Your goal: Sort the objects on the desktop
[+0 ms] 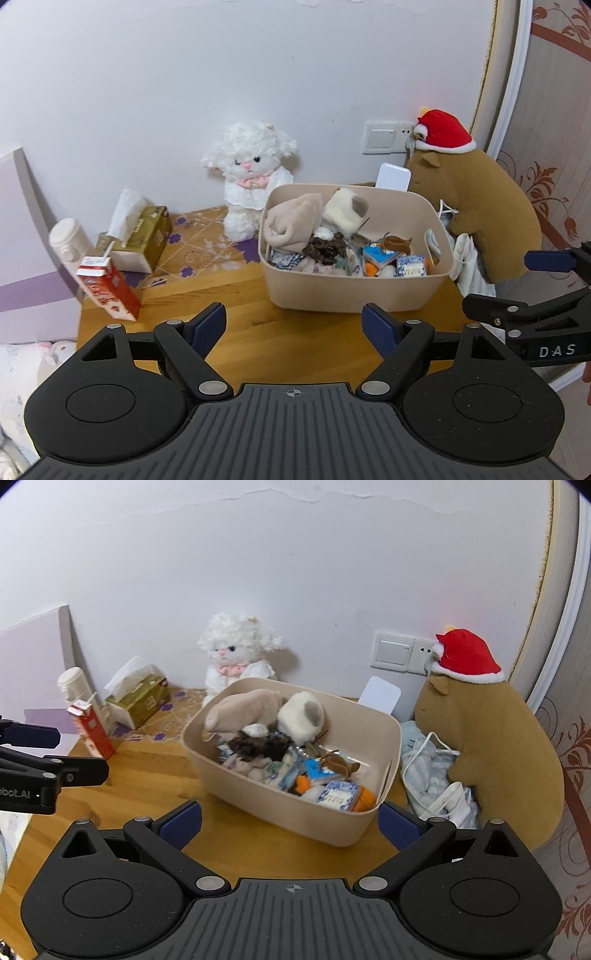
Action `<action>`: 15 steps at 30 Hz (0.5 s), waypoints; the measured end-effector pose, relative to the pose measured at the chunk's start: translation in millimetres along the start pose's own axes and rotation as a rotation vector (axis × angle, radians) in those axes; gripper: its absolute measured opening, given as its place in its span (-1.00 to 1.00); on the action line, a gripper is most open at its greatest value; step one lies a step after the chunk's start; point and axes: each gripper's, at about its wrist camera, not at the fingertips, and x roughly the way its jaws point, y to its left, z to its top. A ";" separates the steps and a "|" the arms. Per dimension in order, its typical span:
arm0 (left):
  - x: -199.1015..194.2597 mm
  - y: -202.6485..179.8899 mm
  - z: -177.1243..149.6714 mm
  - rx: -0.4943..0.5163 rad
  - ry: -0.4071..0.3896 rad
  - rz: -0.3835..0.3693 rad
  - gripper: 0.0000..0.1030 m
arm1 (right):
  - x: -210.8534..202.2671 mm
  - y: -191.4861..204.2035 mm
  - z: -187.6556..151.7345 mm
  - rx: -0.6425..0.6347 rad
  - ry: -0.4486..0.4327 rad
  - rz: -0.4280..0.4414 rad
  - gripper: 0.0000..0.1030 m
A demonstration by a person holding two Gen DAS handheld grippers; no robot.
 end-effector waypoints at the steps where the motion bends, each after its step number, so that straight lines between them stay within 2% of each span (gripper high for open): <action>1: -6.6 1.6 -2.8 -0.005 0.002 0.006 0.59 | -6.6 2.9 -2.0 0.006 -0.001 0.003 1.00; 7: -46.4 3.7 -21.8 0.002 0.000 0.058 0.59 | -39.0 16.9 -13.1 0.051 0.045 -0.003 1.00; 11: -67.0 10.0 -35.7 -0.030 -0.003 0.054 0.59 | -62.8 30.0 -20.6 0.021 0.047 -0.033 1.00; 15: -84.7 14.1 -50.0 -0.040 0.010 0.039 0.59 | -81.4 35.7 -28.3 0.038 0.070 -0.006 1.00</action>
